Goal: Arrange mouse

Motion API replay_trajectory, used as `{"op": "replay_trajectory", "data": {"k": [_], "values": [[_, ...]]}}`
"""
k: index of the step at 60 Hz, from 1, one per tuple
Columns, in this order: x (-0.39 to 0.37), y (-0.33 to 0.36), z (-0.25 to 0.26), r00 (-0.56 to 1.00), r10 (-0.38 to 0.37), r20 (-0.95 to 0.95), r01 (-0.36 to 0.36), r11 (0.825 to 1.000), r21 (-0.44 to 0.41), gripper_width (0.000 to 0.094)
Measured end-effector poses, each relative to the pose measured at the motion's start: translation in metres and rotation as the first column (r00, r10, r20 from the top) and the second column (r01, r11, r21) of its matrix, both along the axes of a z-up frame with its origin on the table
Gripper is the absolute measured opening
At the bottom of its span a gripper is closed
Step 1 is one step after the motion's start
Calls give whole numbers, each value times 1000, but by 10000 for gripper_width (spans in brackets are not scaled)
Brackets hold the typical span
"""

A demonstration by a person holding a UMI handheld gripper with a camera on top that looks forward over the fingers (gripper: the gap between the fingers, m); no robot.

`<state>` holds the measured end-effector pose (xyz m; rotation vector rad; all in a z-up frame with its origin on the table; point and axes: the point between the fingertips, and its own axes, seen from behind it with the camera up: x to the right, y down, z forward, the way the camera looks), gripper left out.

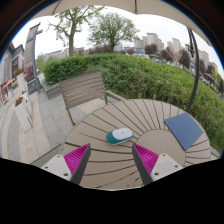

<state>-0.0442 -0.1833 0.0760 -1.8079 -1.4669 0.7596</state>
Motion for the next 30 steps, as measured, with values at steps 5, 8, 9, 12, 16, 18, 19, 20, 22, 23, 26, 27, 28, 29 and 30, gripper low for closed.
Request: {"op": "replay_trajectory", "data": {"k": [5, 8, 9, 12, 16, 18, 19, 20, 22, 23, 26, 27, 28, 29, 30], "values": [[-21, 3, -22, 1000, -8, -8, 8, 1000, 2, 855], [-33, 6, -32, 1000, -11, -7, 11, 1000, 15, 855], [-37, 7, -36, 1000, -13, -5, 13, 1000, 20, 854], [-46, 10, -49, 1000, -18, -1, 18, 999, 31, 854], [-56, 13, -63, 1000, -25, 8, 25, 999, 34, 856], [-61, 12, -71, 1000, -23, 16, 22, 999, 35, 856], [-63, 12, -74, 1000, -22, 19, 21, 999, 34, 856], [-66, 13, -77, 999, -22, 24, 21, 999, 33, 856], [-71, 14, -81, 999, -28, 29, 27, 999, 29, 856], [-73, 15, -82, 999, -33, 31, 32, 999, 25, 856], [-81, 16, -85, 999, -40, 31, 40, 999, 14, 860], [-84, 18, -85, 999, -45, 29, 44, 999, 15, 858], [-87, 20, -85, 999, -47, 26, 47, 999, 16, 859], [-90, 21, -85, 998, -49, 25, 49, 999, 16, 859], [-93, 22, -84, 998, -51, 23, 51, 999, 16, 860]]}}
